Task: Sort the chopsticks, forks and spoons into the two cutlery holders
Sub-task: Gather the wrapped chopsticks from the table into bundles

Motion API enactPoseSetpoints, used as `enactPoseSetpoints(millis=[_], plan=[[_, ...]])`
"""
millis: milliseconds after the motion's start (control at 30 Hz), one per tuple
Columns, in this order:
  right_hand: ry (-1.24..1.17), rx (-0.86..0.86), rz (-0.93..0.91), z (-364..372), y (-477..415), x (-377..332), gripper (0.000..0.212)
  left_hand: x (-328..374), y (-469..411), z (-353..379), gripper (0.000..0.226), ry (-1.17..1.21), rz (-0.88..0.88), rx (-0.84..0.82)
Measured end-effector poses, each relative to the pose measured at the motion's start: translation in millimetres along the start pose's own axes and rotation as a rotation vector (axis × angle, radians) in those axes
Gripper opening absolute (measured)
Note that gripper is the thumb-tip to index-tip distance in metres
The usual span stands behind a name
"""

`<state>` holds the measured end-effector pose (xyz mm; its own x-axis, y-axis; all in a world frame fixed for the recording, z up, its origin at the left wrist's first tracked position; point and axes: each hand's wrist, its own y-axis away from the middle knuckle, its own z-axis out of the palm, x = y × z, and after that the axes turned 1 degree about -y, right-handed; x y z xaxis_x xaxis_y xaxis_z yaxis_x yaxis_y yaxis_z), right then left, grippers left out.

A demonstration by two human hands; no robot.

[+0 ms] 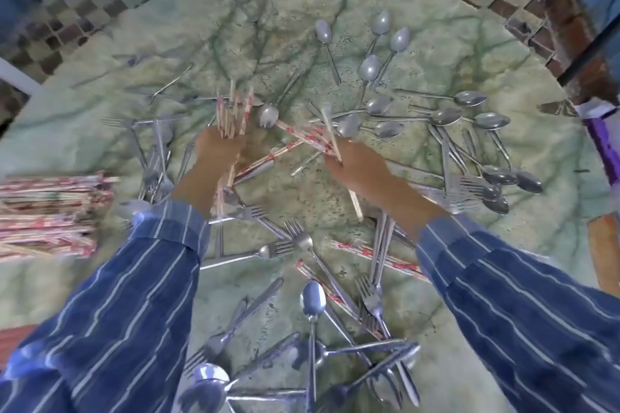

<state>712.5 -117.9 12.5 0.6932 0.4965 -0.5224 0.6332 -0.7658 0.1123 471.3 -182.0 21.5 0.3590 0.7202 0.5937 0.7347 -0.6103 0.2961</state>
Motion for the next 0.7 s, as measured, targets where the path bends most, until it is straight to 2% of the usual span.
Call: enactPoseSetpoints(millis=[100,167,300,367,467,567,700], plan=[[0.241,-0.039,-0.082,9.3,-30.0,-21.5,0.032,-13.5,-6.3,-15.2,0.025,0.312,-0.055,-0.006],[0.361,-0.048,-0.148,14.9,-47.0,-36.1,0.03,-19.5,-5.3,-29.9,0.027,0.432,-0.1,-0.021],[0.529,-0.092,-0.216,27.4,-66.7,-53.2,0.038,-39.6,1.6,-52.9,0.038,0.391,-0.049,-0.043],[0.593,-0.084,-0.213,29.4,-66.5,-56.7,0.034,-47.2,9.0,-56.9,0.036,0.419,0.003,-0.067],[0.595,-0.034,-0.214,34.0,-60.7,-54.9,0.033,-47.3,21.3,-58.0,0.033,0.509,0.036,-0.099],[0.504,0.019,-0.121,33.6,-47.8,-48.7,0.045,-43.1,31.7,-56.9,0.031,0.54,0.045,-0.15],[0.218,0.107,0.071,7.5,-9.7,-31.8,0.025,-30.7,53.2,-45.8,0.03,0.508,0.15,-0.189]])
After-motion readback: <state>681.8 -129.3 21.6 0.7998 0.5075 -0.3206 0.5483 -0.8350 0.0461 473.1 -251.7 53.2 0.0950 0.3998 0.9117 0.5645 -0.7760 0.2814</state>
